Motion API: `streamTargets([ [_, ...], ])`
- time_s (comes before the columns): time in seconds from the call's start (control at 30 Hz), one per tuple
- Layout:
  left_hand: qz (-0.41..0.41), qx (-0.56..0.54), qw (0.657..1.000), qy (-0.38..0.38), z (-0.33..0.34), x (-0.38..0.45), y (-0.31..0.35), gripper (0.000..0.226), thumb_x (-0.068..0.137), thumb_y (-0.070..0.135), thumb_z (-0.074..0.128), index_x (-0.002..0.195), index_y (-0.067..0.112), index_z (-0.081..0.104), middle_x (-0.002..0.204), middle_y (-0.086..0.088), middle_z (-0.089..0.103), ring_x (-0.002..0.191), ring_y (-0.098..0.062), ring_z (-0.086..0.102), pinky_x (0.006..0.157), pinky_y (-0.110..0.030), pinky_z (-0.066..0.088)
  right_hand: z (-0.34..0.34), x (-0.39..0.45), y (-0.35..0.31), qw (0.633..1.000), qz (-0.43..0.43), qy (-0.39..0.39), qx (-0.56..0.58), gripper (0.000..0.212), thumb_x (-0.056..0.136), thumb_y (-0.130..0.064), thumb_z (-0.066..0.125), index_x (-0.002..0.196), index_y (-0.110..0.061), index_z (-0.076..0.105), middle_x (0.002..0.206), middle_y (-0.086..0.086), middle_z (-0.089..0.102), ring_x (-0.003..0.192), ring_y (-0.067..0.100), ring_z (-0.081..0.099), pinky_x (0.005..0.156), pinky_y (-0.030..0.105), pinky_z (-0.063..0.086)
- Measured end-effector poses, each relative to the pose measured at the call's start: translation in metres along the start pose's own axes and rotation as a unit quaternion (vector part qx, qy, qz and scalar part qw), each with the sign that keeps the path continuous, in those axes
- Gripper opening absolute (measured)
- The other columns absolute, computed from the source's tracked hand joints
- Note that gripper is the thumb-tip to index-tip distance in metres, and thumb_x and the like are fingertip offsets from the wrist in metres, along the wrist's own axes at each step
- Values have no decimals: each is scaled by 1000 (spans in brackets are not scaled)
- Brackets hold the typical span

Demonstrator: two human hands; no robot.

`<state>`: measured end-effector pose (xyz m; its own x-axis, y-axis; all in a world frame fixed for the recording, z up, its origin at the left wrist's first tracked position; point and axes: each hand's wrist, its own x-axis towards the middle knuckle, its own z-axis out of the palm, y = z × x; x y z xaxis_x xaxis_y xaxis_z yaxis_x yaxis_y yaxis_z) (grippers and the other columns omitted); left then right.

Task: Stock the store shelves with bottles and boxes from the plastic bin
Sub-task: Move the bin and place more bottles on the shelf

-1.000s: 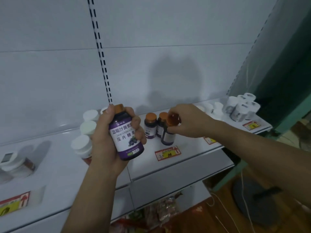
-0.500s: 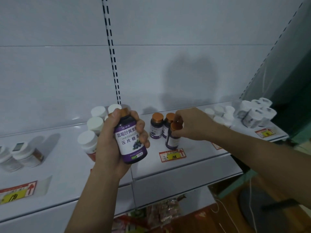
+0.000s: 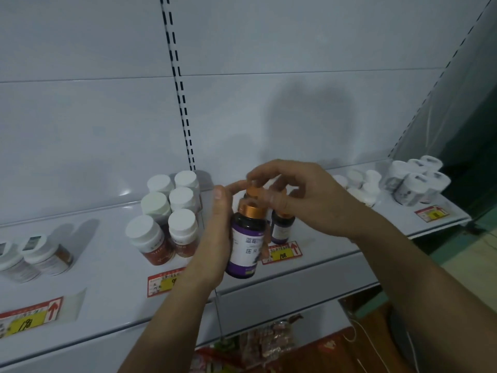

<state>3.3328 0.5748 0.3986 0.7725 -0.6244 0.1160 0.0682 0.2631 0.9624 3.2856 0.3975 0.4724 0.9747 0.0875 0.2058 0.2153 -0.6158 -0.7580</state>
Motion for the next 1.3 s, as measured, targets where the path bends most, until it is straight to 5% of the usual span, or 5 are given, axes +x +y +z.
streamTargets([
  [0.33, -3, 60, 998, -20, 0, 12, 2, 81, 83, 81, 15, 129, 30, 58, 95, -13, 75, 73, -24, 73, 63, -36, 57, 0, 6, 13, 995, -5, -95, 10, 39, 91, -26, 72, 129, -32, 64, 124, -5, 67, 97, 18, 68, 78, 32, 59],
  [0.57, -88, 75, 990, 78, -32, 19, -46, 62, 95, 64, 45, 144, 27, 47, 132, 9, 66, 131, -16, 55, 108, -35, 45, -20, 28, -3, 973, -29, -99, -204, 33, 90, -33, 71, 121, -34, 59, 102, -18, 63, 87, 2, 61, 67, 9, 43],
  [0.7, -59, 476, 878, 7, -36, -5, -73, 72, 100, 37, 51, 160, 24, 14, 163, 5, 28, 148, -11, 26, 121, -31, 23, -20, 44, 0, 949, -28, -126, -286, 35, 90, -38, 69, 121, -31, 56, 105, -12, 61, 86, 6, 59, 74, 23, 48],
  [0.83, -75, 626, 774, -61, -39, -1, -88, 103, 85, 68, 58, 160, 21, 5, 168, -4, 5, 154, -23, 8, 124, -43, 18, -6, 51, 15, 935, 2, -157, -318, 35, 90, -37, 70, 121, -33, 53, 112, -8, 61, 90, 8, 58, 77, 26, 51],
  [1.3, -78, 644, 759, -63, -40, 7, -87, 109, 76, 75, 62, 158, 18, 18, 168, -6, 6, 154, -23, 9, 123, -42, 22, 8, 50, 51, 903, 17, -142, -404, 46, 88, -50, 69, 128, -32, 55, 112, -5, 62, 98, 13, 46, 85, 35, 48],
])
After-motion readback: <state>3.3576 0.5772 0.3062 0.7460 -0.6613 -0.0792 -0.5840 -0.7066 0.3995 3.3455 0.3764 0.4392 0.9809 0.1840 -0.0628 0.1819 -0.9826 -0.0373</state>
